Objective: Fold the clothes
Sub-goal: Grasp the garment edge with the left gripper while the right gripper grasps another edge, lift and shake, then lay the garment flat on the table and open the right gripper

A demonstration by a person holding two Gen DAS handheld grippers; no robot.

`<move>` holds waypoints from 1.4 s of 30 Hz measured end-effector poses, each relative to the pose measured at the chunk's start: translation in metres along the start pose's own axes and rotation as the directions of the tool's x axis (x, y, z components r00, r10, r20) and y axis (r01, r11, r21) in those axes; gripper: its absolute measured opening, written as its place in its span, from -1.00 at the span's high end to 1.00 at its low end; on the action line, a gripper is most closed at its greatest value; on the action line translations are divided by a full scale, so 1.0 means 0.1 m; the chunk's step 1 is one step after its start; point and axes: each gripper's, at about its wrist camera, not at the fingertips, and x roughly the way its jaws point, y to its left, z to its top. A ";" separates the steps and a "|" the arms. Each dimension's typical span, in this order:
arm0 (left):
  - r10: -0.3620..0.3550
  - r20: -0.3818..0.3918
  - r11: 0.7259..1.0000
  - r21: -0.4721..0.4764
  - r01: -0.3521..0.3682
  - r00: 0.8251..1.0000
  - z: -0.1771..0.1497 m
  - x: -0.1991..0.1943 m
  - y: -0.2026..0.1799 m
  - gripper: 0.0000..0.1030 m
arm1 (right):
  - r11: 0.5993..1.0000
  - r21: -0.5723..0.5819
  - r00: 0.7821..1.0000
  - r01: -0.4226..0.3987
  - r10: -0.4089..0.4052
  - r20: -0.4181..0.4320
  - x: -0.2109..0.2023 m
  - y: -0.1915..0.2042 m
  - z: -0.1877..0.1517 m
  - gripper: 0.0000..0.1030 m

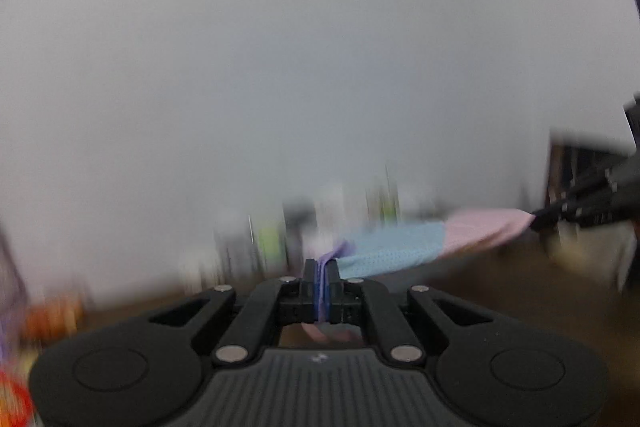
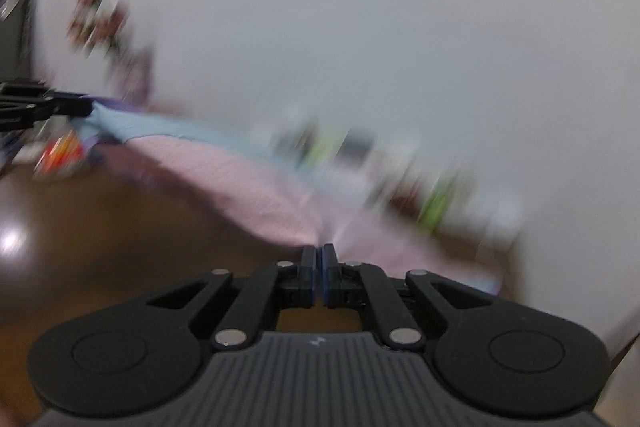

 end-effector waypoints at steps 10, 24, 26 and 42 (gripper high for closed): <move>-0.134 -0.298 0.981 -0.176 0.083 0.945 -1.19 0.16 0.14 -0.16 | 0.948 0.273 0.956 -0.162 0.219 -0.193 0.25 0.17 -1.06 -0.10; -0.151 -0.295 0.931 -0.363 0.036 0.944 -0.78 1.17 0.02 -0.38 | 0.945 0.323 0.985 -0.053 0.102 -0.138 1.09 -0.20 -0.44 -0.38; -0.145 -0.304 0.912 -0.411 0.008 0.941 -0.78 1.38 0.09 -0.31 | 0.951 0.306 0.984 -0.042 0.092 -0.150 1.21 -0.18 -0.41 -0.38; -0.206 -0.182 0.858 -0.506 0.088 0.961 -0.82 1.64 0.33 0.97 | 0.903 0.428 0.993 0.025 0.026 -0.112 1.64 -0.66 -0.42 -0.38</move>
